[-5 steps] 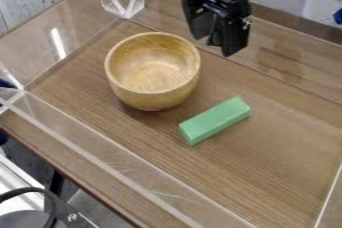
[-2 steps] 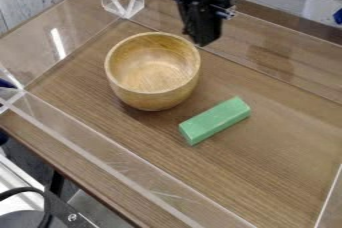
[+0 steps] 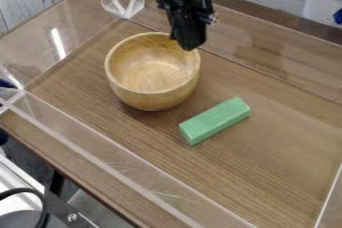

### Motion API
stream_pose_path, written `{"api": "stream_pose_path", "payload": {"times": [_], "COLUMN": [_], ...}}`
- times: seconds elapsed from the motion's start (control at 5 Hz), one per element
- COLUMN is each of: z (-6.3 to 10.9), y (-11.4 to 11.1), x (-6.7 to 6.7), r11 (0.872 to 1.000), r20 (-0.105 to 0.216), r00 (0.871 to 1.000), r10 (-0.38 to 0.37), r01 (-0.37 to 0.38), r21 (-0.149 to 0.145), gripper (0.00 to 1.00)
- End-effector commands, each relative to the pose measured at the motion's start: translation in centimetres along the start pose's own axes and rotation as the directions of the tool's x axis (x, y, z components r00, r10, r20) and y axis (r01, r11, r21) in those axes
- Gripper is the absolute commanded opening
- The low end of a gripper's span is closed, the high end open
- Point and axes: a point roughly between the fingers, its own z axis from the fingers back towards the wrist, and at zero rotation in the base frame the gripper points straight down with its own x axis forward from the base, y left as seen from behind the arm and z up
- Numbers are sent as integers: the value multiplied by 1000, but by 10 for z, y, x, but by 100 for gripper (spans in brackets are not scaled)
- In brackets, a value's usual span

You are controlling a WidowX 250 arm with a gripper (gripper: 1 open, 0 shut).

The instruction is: Remove the green block from inside the brown bowl and put it on the table

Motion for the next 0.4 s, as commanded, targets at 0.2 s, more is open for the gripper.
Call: {"api": "stream_pose_path", "payload": {"times": [0.2], "z": [-12], "y": [3], "x": [24], "r11": [1000], "r20": [-28], "r00": [999], "r10": [28], "r01": [-28], "r21": [11], "gripper": [0]}}
